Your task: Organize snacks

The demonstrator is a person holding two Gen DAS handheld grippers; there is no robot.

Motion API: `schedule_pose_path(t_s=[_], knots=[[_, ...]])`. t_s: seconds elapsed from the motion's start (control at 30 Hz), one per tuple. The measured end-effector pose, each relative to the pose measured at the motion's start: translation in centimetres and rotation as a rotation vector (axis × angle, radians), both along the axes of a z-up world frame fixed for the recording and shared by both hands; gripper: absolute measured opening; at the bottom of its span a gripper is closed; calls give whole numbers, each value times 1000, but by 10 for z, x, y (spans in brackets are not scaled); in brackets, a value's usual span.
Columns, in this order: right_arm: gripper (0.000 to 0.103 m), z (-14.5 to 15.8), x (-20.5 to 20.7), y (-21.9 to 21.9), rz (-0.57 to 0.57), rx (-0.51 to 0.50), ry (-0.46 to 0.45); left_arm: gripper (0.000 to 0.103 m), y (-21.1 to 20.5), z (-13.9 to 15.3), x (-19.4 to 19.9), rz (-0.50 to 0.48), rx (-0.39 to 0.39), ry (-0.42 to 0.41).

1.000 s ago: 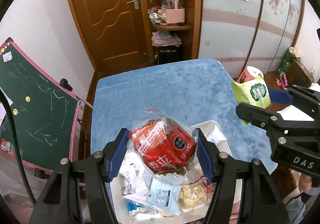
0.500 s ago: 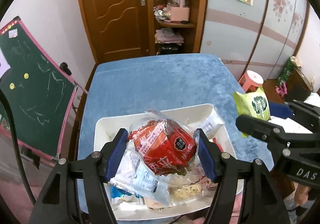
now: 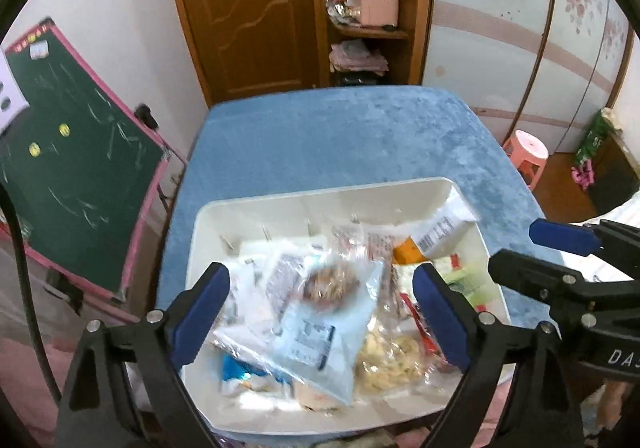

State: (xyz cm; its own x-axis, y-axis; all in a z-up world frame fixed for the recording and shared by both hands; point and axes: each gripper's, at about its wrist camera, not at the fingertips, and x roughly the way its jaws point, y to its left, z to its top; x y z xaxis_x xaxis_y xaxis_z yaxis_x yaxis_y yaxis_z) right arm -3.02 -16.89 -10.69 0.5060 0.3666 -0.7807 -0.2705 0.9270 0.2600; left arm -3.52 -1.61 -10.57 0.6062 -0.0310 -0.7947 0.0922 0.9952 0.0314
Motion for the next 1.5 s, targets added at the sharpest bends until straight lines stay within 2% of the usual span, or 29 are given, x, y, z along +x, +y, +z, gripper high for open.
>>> schedule_pose_path(t_s=[0.27, 0.37, 0.7, 0.97, 1.27, 1.37, 1.5], knots=[[64, -1, -14, 0, -8, 13, -22, 92, 1, -9, -9, 9, -21, 31], [64, -2, -17, -4, -18, 49, -18, 92, 0, -9, -13, 10, -36, 35], [64, 4, -25, -12, -55, 47, -51, 92, -10, -1, -17, 11, -11, 27], [64, 30, -32, -19, -89, 20, -133, 93, -18, 24, -16, 0, 6, -18], [65, 66, -40, -23, -126, -20, -246, 96, -19, 67, -14, 29, -32, -98], [73, 70, -39, -26, -146, -20, -255, 96, -17, 75, -13, 43, -44, -105], [73, 72, -35, -30, -155, 4, -241, 96, -17, 79, -13, 47, -51, -106]])
